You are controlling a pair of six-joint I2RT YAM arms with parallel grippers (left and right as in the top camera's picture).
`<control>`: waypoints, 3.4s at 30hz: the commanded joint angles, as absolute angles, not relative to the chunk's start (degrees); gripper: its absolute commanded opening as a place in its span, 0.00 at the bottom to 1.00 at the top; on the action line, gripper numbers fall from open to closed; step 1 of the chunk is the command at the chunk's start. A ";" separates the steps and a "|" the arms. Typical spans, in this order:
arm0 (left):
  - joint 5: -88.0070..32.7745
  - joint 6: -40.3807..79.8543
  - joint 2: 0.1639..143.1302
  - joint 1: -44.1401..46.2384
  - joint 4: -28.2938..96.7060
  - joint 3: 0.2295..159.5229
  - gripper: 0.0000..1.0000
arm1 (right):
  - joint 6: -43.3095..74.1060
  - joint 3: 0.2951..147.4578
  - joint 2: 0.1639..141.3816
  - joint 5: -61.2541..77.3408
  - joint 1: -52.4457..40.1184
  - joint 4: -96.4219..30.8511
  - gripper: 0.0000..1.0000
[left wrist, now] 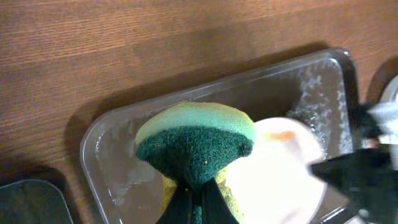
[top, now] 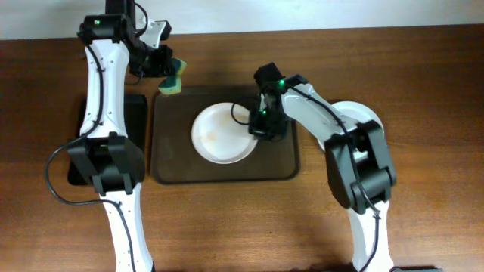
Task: Clean dirty plates on tray and stack at the side
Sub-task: 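Carry the pink plate right with the right gripper onto the plate stack, then place the sponge on the small black tray with the left gripper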
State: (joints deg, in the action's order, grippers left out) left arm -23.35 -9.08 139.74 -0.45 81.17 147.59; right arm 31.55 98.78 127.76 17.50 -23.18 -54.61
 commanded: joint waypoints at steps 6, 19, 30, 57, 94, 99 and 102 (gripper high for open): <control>-21.17 -8.45 139.94 0.10 81.52 147.09 0.01 | 32.73 98.76 110.61 -21.80 -27.64 -65.10 0.04; -21.17 -8.45 139.94 0.10 80.47 141.78 0.01 | 50.28 100.09 110.24 -59.35 -42.50 -75.90 0.04; -21.19 -8.43 139.94 1.08 79.75 141.47 0.01 | 60.51 100.07 110.26 -80.40 -56.73 -81.25 0.04; -21.17 -8.45 139.94 1.08 79.64 141.45 0.01 | 43.55 100.07 93.27 -21.65 -19.42 -72.55 0.04; 0.82 3.07 125.95 -10.37 96.71 144.70 0.01 | 27.20 78.54 87.59 6.87 4.75 -53.28 0.78; 1.08 1.69 125.97 -12.91 79.66 119.98 0.01 | 27.20 78.54 87.59 6.85 4.78 -53.25 0.78; 1.32 1.72 125.97 -12.93 68.75 108.92 0.01 | 27.20 78.54 87.59 6.87 4.78 -53.65 0.78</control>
